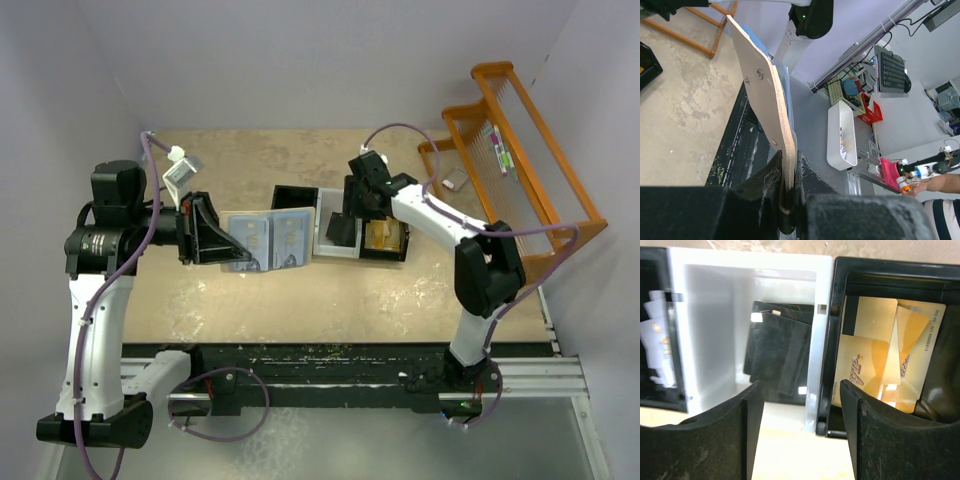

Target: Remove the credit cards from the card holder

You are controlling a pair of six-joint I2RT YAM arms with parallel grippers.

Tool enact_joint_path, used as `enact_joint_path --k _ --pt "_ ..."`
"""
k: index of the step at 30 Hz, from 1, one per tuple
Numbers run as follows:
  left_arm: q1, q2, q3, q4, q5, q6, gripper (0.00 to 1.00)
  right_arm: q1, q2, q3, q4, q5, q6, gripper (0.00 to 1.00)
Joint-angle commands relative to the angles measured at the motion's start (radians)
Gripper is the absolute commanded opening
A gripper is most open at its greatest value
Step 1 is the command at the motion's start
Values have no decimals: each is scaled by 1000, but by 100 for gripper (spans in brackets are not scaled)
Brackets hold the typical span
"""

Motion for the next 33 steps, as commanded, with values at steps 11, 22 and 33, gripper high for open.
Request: enact_joint_path --k 11,22,33 --pt "4 -2 -10 53 -18 18 0 2 -648 -27 91 -246 50 73" --pt "5 6 -23 83 -82 21 0 144 -782 -91 572 -838 172 68" --pt "4 4 -15 86 -72 5 0 325 -595 -79 718 -936 192 54"
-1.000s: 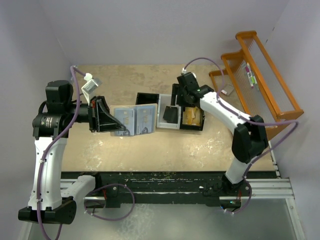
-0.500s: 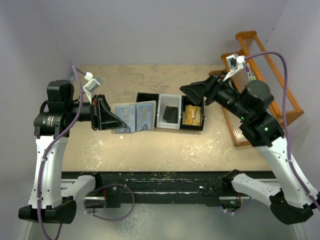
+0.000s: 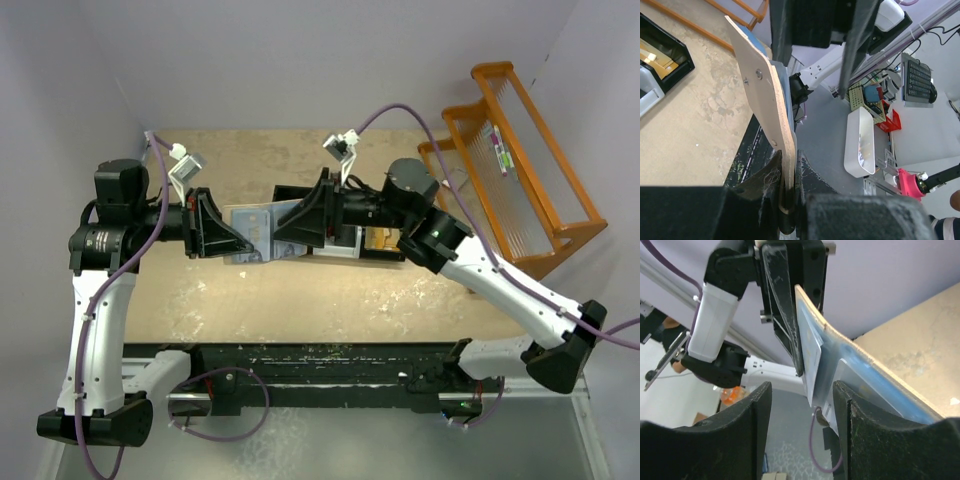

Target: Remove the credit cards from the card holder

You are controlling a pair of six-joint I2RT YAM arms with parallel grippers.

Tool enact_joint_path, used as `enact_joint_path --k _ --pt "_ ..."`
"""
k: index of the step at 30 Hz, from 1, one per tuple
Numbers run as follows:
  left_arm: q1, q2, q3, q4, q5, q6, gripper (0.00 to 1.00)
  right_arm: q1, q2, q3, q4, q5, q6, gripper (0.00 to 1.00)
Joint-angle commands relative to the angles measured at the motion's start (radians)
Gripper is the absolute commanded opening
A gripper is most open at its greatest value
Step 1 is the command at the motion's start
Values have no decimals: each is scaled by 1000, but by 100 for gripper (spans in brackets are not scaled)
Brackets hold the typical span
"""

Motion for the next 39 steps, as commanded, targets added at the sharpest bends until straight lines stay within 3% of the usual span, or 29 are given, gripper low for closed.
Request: enact_joint_path --k 1,21,25,31,39 --pt "5 -5 12 44 37 1 0 7 -7 -2 135 -103 32 54" --pt "5 -21 2 120 61 -86 0 48 61 -44 180 -111 86 41" --pt "4 -26 -11 129 59 -93 0 57 83 -41 203 -117 103 31" --pt "4 -33 -14 150 89 -120 1 58 86 -42 197 -121 110 7" --pt "4 -44 -18 198 152 -181 4 56 60 -85 243 -203 154 2"
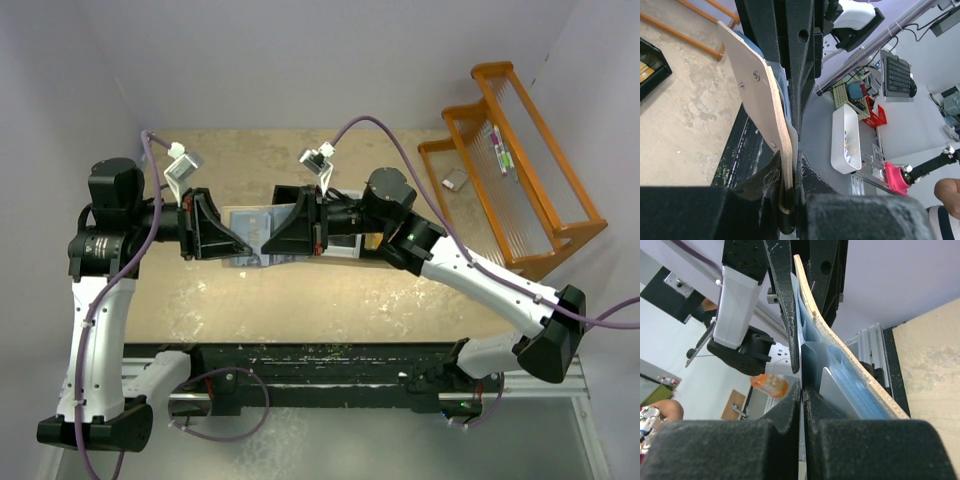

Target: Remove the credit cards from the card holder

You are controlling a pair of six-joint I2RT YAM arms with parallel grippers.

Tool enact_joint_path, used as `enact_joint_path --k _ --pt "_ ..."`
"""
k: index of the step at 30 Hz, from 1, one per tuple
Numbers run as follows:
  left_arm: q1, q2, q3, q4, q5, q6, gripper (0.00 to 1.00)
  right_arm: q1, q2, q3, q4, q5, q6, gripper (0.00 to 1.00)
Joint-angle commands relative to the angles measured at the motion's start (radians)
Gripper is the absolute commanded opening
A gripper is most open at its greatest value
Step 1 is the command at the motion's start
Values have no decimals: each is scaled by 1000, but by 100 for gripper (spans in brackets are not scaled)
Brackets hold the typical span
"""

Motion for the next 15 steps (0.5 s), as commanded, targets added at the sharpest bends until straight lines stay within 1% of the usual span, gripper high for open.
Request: enact_joint_path --k 1,3,5,10,12,15 --pt "4 -19 0 78 88 -41 4 3 -34 -26 75 -77 33 2" --pt "4 -20 0 85 94 -51 4 1 -36 -37 114 -98 51 5" --pt "4 -23 2 87 97 -57 4 2 -38 -44 136 -104 68 11" --pt "4 -29 0 89 100 -64 4 2 -36 -57 203 -119 111 21" --pt "4 -30 0 89 101 -65 4 1 -35 -58 208 -116 118 21" --pt "4 -35 0 89 103 -66 4 2 -30 -61 220 -110 132 18"
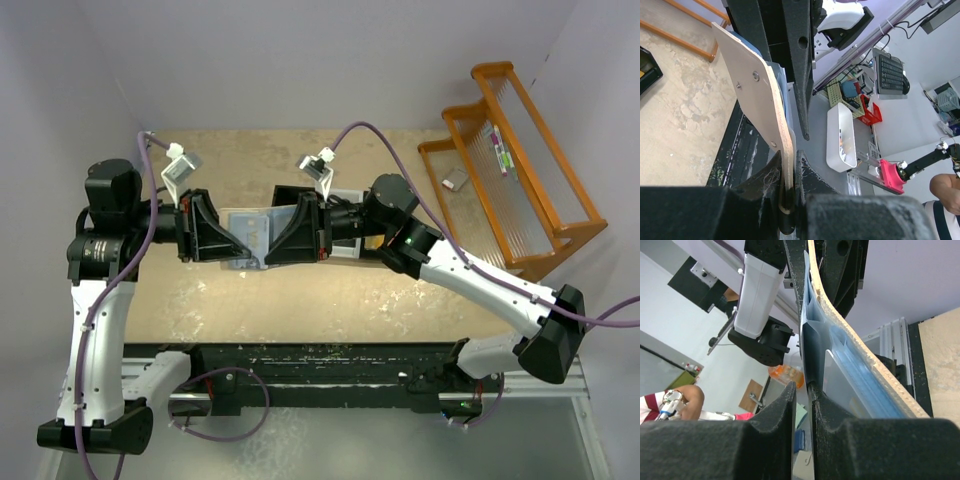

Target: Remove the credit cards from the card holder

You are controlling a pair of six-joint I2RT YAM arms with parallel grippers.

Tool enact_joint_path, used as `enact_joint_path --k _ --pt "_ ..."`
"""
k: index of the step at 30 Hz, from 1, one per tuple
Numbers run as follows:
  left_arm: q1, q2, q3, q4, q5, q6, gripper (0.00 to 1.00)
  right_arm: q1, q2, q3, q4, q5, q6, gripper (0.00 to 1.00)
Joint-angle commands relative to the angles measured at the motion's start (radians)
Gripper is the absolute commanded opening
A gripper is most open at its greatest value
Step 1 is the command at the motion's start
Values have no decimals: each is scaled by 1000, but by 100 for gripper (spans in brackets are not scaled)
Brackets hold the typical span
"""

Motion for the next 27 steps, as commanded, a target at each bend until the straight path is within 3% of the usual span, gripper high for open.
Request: enact_joint_path --k 1,6,14,27 --pt "3 -20 8 44 59 -14 4 1 -20 -3 92 -22 42 16" --pt "3 -24 8 44 60 -16 5 -4 -17 -6 96 -2 54 1" --pt "4 -25 12 54 73 -30 14 -44 -47 -40 74 8 61 0" --pt "2 -18 12 78 65 -59 12 -103 -99 -112 74 6 65 0"
